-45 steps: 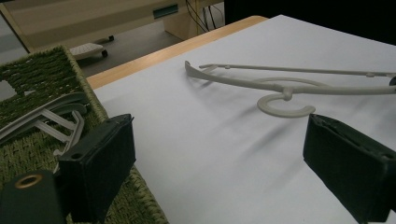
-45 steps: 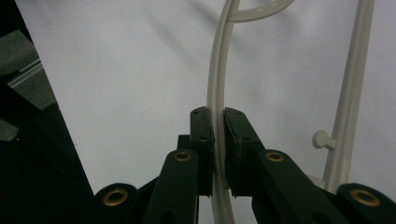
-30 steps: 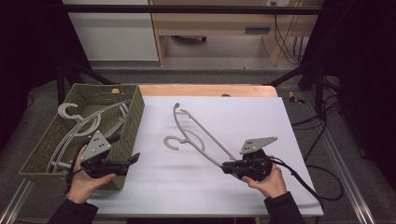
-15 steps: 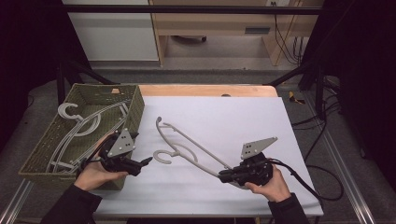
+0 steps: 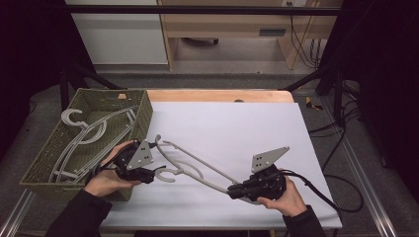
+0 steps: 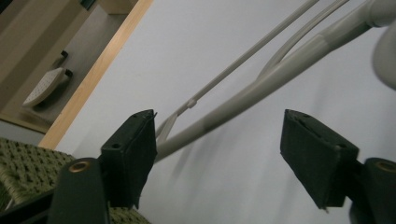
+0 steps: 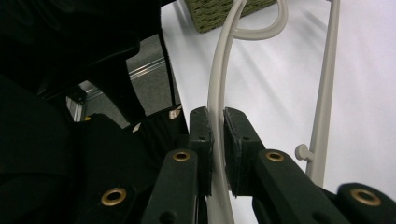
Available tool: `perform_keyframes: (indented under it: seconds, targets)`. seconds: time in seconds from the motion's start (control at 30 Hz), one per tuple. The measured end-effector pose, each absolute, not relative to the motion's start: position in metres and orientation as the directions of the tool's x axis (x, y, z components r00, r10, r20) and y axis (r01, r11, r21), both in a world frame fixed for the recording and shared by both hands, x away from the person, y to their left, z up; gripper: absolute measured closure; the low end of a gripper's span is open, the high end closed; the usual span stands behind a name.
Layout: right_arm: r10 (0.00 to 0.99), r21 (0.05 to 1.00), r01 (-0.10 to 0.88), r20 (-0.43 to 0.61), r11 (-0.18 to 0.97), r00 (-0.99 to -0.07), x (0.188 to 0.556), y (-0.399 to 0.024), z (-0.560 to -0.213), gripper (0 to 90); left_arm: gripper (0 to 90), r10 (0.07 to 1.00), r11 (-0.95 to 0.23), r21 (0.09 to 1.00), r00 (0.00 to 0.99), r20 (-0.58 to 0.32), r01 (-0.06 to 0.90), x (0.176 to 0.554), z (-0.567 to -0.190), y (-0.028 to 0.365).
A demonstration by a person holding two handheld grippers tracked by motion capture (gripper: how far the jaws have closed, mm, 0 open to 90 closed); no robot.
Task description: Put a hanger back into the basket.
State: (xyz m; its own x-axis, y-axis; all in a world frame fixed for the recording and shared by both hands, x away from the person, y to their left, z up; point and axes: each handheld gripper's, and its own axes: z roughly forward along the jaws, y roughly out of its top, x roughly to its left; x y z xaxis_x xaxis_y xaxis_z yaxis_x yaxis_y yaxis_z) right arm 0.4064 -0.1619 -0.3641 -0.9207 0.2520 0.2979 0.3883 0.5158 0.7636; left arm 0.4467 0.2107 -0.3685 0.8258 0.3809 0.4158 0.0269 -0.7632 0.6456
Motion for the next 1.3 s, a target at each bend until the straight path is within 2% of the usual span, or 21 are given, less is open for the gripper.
perform_keyframes:
  seconds: [0.27, 0.4, 0.53, 0.9, 1.07, 1.13, 1.3]
  targets:
    - [0.230, 0.766, 0.380, 0.303, 0.518, -0.925, 0.405, -0.161, -0.364, 82.1, 41.3, 0.276, -0.815, 0.577, 0.839, 0.468, -0.054, 0.445, -0.374, 0.205]
    - [0.210, 0.779, 0.375, 0.310, 0.503, -0.927, 0.404, -0.163, -0.362, 81.9, 43.3, 0.279, -0.791, 0.608, 0.846, 0.454, -0.066, 0.443, -0.377, 0.205]
    - [0.203, 0.788, 0.368, 0.307, 0.493, -0.930, 0.404, -0.165, -0.361, 81.7, 45.8, 0.241, -0.812, 0.578, 0.851, 0.466, -0.086, 0.443, -0.377, 0.205]
    - [0.200, 0.802, 0.358, 0.298, 0.478, -0.933, 0.404, -0.166, -0.360, 81.6, 52.8, 0.225, -0.827, 0.557, 0.864, 0.451, -0.076, 0.445, -0.381, 0.201]
    - [0.188, 0.793, 0.352, 0.298, 0.498, -0.936, 0.406, -0.165, -0.366, 81.7, 47.3, 0.212, -0.846, 0.530, 0.869, 0.447, -0.066, 0.447, -0.383, 0.199]
    - [0.182, 0.788, 0.350, 0.299, 0.507, -0.937, 0.406, -0.165, -0.370, 81.8, 45.2, 0.179, -0.875, 0.478, 0.869, 0.460, -0.072, 0.447, -0.383, 0.197]
    - [0.168, 0.788, 0.340, 0.296, 0.513, -0.940, 0.407, -0.167, -0.374, 81.9, 46.9, 0.135, -0.902, 0.421, 0.866, 0.482, -0.093, 0.446, -0.387, 0.192]
